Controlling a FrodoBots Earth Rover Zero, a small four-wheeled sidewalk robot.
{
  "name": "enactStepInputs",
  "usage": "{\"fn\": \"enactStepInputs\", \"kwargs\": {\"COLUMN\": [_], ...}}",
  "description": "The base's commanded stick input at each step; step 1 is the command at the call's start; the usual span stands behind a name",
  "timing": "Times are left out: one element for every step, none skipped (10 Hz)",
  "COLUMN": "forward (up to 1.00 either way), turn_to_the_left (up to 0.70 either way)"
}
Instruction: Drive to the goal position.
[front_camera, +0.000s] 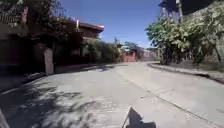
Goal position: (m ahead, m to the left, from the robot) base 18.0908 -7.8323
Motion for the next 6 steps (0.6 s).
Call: {"fn": "enactStepInputs", "kwargs": {"forward": [0.70,0.70,0.70,0.70,0.70,0.70], "turn_to_the_left": [-0.03,-0.03,-0.03,-0.03,-0.03,-0.03]}}
